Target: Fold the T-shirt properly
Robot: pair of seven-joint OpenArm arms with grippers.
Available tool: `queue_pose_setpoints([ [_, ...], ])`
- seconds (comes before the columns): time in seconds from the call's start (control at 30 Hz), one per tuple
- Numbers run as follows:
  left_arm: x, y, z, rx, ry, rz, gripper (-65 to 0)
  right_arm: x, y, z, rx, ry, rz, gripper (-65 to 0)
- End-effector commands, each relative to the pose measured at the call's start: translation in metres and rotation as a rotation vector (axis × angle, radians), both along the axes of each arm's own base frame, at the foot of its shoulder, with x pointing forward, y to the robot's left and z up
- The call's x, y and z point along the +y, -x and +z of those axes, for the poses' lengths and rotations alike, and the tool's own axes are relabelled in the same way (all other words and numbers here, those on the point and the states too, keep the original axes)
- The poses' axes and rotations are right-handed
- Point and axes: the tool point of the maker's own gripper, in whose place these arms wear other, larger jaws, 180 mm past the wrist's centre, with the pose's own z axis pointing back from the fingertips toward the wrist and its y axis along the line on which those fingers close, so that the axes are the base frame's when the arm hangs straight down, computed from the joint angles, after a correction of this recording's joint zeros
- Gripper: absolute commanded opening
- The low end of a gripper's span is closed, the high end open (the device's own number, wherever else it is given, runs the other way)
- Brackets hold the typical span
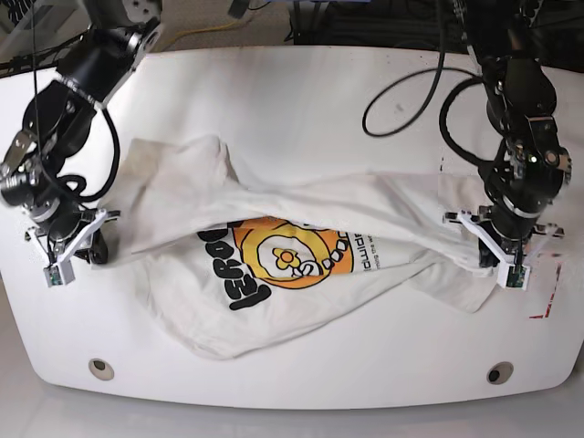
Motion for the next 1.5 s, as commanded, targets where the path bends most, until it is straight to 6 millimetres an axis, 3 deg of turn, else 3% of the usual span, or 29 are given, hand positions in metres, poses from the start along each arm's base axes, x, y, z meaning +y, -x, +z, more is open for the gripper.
queue_pose_setpoints([
  [0.0,0.017,-0.02,0.051,-0.111,-0.075,0.043,-65.0,-0.01,-0.026,0.034,-0.08,0.012,0.012,-65.0],
  [0.23,0.032,-0.048,0.136,-0.291,-0.12,0.099,-65.0,-0.015,-0.084,0.091,-0.135,0.017,0.065,-65.0],
  [0.47,0.045,-0.056,0.212,-0.45,-0.148,0.134,-65.0,-0.009,-0.124,0.163,-0.217,0.046,0.115,-65.0],
  [0.53,0.052,-0.054,0.234,-0.494,-0.169,0.149,-65.0,-0.005,-0.13,0.185,-0.246,0.065,0.129,-65.0],
  [0.63,0.064,-0.046,0.287,-0.608,-0.202,0.184,-65.0,0.008,-0.14,0.237,-0.324,0.119,0.166,-65.0],
  [0.73,0.071,-0.037,0.328,-0.697,-0.218,0.205,-65.0,0.011,-0.14,0.277,-0.382,0.182,0.179,-65.0],
  [0.87,0.065,-0.031,0.37,-0.757,-0.265,0.198,-65.0,0.016,-0.136,0.323,-0.448,0.248,0.19,-65.0],
  [0.97,0.062,-0.029,0.38,-0.774,-0.276,0.192,-65.0,0.016,-0.134,0.335,-0.459,0.271,0.191,-65.0],
  [1.1,0.059,-0.035,0.364,-0.721,-0.298,0.171,-65.0,0.005,-0.131,0.326,-0.423,0.296,0.178,-65.0],
  [1.27,0.052,-0.042,0.33,-0.61,-0.335,0.136,-65.0,-0.012,-0.121,0.281,-0.358,0.274,0.142,-65.0],
  [1.47,0.04,-0.053,0.26,-0.42,-0.401,0.051,-65.0,-0.015,-0.103,0.211,-0.268,0.284,0.137,-65.0],
])
